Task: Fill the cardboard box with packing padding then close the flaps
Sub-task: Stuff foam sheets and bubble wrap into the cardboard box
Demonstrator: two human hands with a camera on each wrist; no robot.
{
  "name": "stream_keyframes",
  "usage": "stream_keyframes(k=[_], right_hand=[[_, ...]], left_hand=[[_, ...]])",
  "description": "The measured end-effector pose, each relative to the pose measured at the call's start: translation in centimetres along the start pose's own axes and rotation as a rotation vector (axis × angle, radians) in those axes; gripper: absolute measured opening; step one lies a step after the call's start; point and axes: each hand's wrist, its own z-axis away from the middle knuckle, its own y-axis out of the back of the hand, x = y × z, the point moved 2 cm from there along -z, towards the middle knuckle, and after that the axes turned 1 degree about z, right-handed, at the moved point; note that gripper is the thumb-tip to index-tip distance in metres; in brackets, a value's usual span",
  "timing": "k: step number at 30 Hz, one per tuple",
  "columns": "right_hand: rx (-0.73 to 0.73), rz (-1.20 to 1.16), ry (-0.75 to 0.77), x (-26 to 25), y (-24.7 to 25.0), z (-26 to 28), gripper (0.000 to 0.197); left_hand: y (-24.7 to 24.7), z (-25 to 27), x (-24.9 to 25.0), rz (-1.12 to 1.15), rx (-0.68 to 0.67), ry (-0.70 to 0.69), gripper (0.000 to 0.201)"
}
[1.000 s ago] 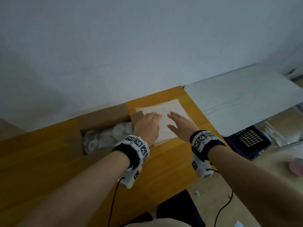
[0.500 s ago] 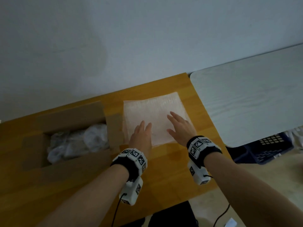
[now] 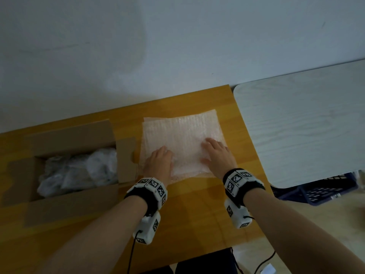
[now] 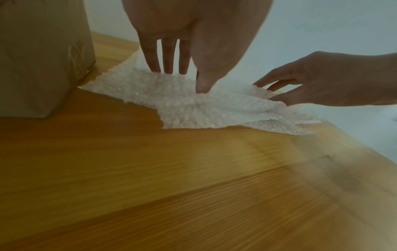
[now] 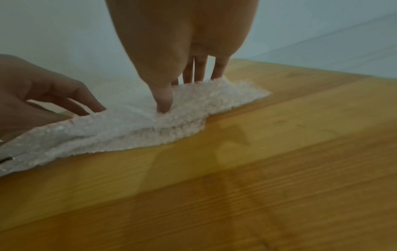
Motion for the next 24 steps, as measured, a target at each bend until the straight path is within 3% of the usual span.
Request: stream_keyframes(k=[6, 13, 24], right_hand=[[0.1, -0.013, 0.029, -0.6, 0.6, 0.3, 0.027], [0.303, -0.011, -0.008, -0.8, 3.4, 1.8, 0.016], [0.526, -0.057, -0.095, -3.4, 9.0, 5.2, 0.019]], left_hand=[[0.4, 0.2, 0.7, -0.063, 0.032, -0.026, 0.023], [2.8, 0.0, 2.0, 0.102, 0.092, -0.047, 0.012], [9.6, 1.9, 3.5, 0.141, 0.269, -0.268, 0.01]])
